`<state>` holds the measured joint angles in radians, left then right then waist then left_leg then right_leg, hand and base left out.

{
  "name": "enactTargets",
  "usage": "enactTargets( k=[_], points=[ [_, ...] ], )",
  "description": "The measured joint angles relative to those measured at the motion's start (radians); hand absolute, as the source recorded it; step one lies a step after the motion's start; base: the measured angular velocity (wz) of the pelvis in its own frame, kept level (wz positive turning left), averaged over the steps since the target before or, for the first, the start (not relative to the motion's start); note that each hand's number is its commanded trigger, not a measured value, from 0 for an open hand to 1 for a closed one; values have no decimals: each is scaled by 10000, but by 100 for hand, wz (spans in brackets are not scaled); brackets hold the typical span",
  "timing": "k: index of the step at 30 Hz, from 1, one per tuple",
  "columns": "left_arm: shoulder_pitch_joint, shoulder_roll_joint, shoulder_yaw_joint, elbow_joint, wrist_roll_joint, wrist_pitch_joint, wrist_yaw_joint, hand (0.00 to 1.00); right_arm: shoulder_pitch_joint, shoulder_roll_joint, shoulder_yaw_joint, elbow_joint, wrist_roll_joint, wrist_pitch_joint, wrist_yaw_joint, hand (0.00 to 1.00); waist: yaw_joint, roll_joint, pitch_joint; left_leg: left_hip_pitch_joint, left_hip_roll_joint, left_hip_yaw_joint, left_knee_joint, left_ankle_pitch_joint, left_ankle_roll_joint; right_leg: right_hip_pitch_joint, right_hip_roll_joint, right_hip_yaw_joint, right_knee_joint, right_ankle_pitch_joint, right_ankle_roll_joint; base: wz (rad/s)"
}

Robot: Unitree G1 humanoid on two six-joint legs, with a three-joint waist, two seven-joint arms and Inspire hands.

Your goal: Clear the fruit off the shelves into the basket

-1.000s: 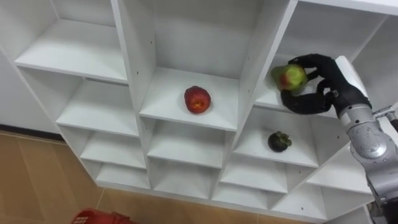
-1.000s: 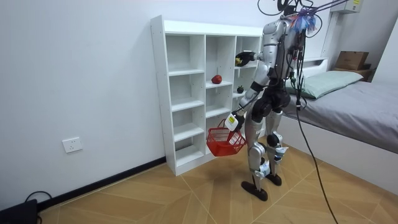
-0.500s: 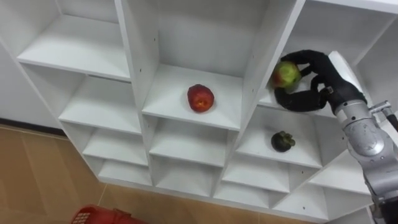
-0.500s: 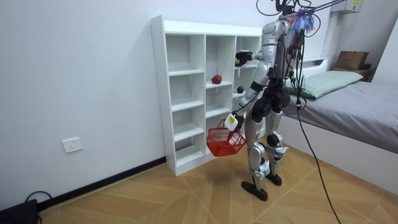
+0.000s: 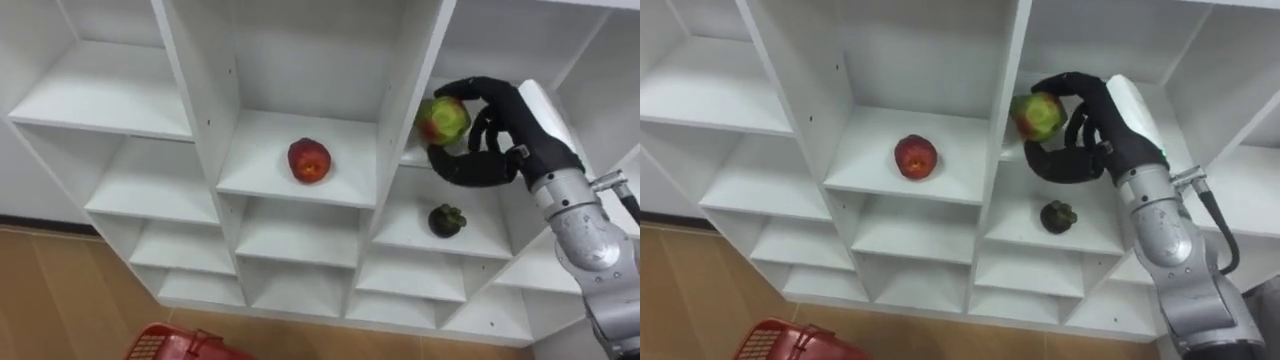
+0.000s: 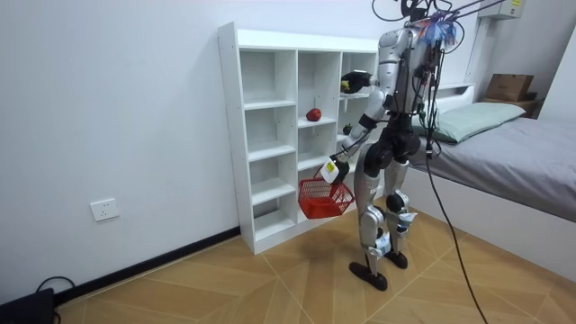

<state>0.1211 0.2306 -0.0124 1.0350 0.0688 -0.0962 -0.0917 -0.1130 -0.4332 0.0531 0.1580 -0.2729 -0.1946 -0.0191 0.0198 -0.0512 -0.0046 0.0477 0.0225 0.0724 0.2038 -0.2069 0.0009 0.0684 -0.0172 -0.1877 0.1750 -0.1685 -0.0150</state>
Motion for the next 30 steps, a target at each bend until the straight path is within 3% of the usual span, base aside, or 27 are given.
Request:
enactTargets(
  k=[6, 8, 14, 23, 30],
  points=[
    [25, -7, 178, -449, 19, -42, 29, 100, 405, 6, -276, -628, -8, -9, -13, 100, -114, -176, 41, -111, 5, 138, 15, 1, 3, -224, 0, 155, 85, -1, -2, -7],
    [25, -5, 284, -648, 24, -144, 28, 100, 610, 19, -433, -960, -36, -36, -143, 100, -107, -221, 11, -104, 11, 242, 7, 0, 4, -277, 3, 243, 104, -1, -1, -12],
    [-54, -43, 271, -956, -8, -388, 47, 100, 1234, 483, -545, -1686, -156, -143, -351, 100, -197, -211, 18, -103, 21, 350, -33, 0, 4, -367, 26, 473, 142, 0, -1, -8],
    [-97, -177, 232, -1108, -373, -571, 413, 100, 1849, 484, -526, -2277, -166, -366, -469, 100, -248, -210, 49, -229, 22, 359, -67, 0, 5, -516, 33, 483, 128, 3, -5, 0],
    [-573, -207, 38, -1313, -797, -643, 681, 100, 2090, 613, -342, -2308, -500, -355, -220, 100, -413, -220, 52, -575, 27, 399, -35, 5, 11, -882, 34, 508, 196, 15, -9, -1]
  ],
)
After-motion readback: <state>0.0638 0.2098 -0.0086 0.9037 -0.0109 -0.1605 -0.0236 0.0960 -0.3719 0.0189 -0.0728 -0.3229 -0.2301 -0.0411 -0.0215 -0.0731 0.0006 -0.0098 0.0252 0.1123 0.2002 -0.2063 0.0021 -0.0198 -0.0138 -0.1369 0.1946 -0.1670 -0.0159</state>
